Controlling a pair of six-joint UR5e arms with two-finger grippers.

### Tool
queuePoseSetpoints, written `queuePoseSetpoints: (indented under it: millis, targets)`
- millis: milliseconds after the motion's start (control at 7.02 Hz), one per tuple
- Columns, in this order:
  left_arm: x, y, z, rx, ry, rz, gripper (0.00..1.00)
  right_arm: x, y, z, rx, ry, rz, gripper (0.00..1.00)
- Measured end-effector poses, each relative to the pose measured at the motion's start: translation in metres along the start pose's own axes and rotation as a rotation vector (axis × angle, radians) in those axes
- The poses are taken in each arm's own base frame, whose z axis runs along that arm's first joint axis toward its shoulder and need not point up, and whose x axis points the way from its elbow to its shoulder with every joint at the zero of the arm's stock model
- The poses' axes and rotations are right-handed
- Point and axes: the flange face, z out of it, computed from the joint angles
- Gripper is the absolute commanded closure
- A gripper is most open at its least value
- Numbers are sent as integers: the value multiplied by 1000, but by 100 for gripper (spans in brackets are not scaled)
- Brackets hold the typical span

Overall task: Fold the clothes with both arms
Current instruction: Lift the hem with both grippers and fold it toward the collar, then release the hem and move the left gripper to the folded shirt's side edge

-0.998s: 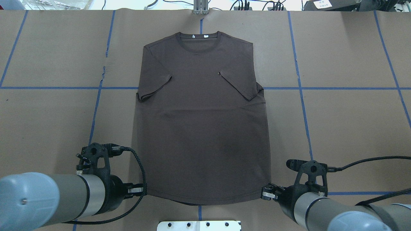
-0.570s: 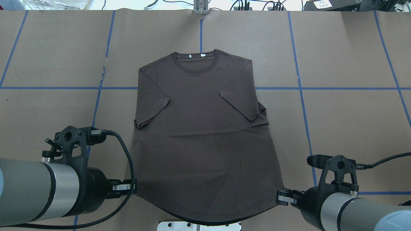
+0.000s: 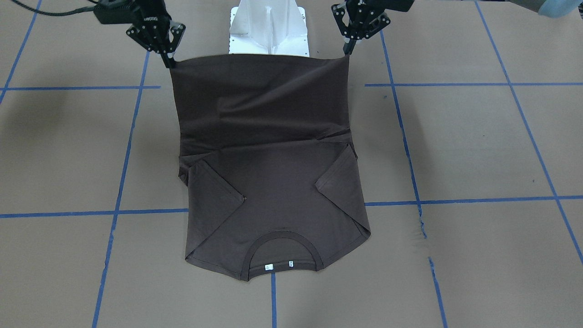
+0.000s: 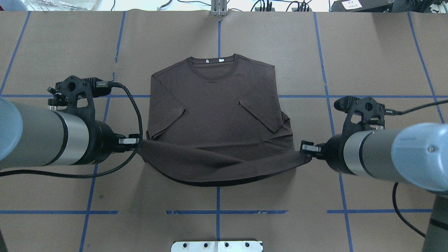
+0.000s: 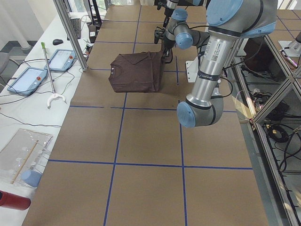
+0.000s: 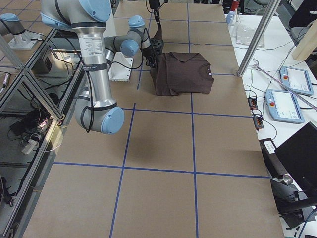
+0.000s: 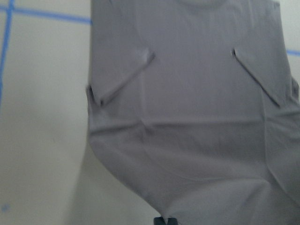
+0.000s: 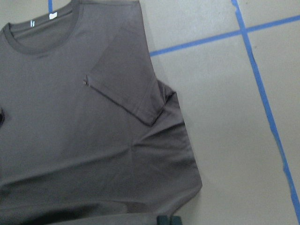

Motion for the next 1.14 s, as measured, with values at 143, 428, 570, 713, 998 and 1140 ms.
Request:
queuePoseSetpoints:
  millis: [143,428,570,713,998,1140]
  targets:
    - [0,-27,10,36,-31,3,100,-3,-38,2,16,5,16,100]
    - [-7,-81,46,95,-80,1,100,-21,-91,18,43,19,43,100]
    - [-14,-104,70,116,-97,3,100,-35,-111,30,56,29,57,100]
    - [-24,-125,92,133,-111,12,100,-47,-129,45,64,49,71,100]
    - [-37,-162,142,157,-134,26,100,-63,-163,87,82,69,91,100]
    - [-41,-178,171,164,-134,37,100,-66,-184,121,95,60,96,100]
